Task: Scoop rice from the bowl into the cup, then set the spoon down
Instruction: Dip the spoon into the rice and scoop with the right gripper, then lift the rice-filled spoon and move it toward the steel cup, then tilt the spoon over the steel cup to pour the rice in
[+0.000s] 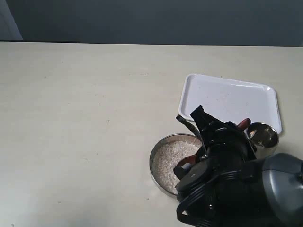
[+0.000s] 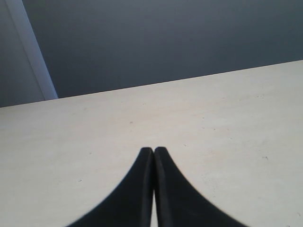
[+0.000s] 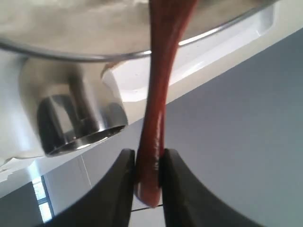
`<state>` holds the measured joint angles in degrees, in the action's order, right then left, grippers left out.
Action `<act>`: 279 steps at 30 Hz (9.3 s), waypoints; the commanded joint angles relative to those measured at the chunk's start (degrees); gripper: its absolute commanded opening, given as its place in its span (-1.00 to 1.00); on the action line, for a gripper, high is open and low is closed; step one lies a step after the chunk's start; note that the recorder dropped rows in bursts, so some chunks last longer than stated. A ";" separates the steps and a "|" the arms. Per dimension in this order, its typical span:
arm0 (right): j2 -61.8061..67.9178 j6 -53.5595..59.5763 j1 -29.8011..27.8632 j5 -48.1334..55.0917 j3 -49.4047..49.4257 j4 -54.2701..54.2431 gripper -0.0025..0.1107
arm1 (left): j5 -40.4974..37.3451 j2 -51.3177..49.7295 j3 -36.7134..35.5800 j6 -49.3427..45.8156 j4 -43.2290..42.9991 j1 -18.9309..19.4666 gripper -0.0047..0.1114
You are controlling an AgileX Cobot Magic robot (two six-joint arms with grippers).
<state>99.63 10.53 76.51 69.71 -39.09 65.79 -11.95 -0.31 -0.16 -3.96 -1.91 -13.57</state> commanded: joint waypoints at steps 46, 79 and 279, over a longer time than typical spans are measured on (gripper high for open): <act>-1.59 12.03 -8.51 0.26 -8.21 -20.31 -0.97 | 0.19 0.31 0.16 0.29 0.16 -0.30 -0.91; -2.50 14.88 -8.51 0.26 -8.21 -18.54 -0.97 | 0.38 0.31 0.16 0.29 0.16 -0.30 -0.91; -16.61 10.26 -51.21 0.26 -6.33 -30.09 -0.97 | 0.22 0.31 0.16 0.29 0.16 -0.30 -0.91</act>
<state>83.82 21.17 24.78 70.14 -46.85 34.20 -11.95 -0.31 -0.16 -3.96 -1.91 -13.57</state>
